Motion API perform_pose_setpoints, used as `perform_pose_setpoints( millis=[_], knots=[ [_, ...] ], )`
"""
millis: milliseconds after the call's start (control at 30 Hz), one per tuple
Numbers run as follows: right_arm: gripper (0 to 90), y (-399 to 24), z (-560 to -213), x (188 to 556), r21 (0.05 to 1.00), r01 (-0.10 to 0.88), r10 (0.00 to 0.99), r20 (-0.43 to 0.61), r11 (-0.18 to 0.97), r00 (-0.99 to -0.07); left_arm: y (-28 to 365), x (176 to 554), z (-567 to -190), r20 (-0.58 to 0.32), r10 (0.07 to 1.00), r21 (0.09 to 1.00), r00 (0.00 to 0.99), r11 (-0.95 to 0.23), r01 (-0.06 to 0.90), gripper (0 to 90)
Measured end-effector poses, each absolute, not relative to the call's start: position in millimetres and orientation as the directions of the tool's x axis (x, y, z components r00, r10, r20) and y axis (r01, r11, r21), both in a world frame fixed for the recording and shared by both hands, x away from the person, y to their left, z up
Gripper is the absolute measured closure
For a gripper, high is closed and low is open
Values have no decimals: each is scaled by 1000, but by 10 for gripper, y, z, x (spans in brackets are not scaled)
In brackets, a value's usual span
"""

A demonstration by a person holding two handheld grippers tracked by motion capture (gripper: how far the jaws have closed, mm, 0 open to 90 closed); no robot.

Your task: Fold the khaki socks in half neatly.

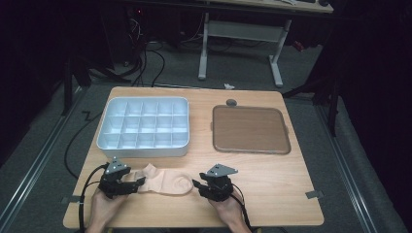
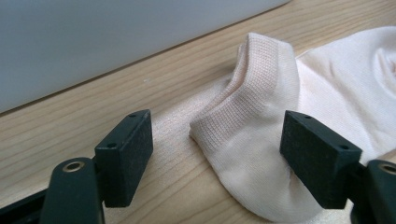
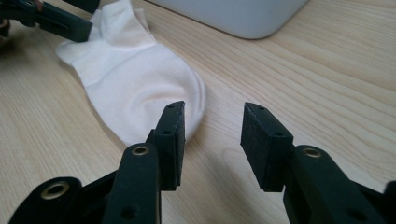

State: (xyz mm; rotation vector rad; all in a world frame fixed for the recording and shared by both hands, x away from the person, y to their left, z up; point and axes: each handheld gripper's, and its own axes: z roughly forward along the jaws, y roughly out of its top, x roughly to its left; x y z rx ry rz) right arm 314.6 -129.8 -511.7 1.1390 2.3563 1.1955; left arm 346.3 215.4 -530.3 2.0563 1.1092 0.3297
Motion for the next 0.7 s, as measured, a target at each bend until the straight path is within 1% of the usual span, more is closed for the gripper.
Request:
perform_pose_setpoints(
  millis=[133, 300, 367, 467, 533, 700],
  knots=[
    [599, -1203, -5109, 3173, 768, 525, 732, 111, 366, -673, 2150, 3471, -5310, -133, 800, 721, 585, -327, 611, 302],
    [608, -1113, -5192, 3225, 742, 535, 729, 93, 403, -678, 2133, 3464, -5315, -116, 806, 723, 581, -332, 606, 328],
    [615, -1092, -5213, 3239, 739, 534, 729, 84, 411, -679, 2117, 3456, -5317, -93, 809, 724, 580, -345, 598, 339],
    [637, -1074, -5228, 3249, 727, 544, 737, 76, 420, -671, 2086, 3442, -5314, -65, 809, 721, 584, -366, 588, 362],
    [657, -1077, -5231, 3255, 719, 551, 738, 80, 423, -670, 2060, 3434, -5304, -52, 806, 716, 590, -381, 584, 396],
    [714, -1046, -5248, 3259, 696, 555, 734, 59, 456, -677, 2048, 3417, -5301, -49, 796, 719, 603, -391, 574, 460]
  ],
)
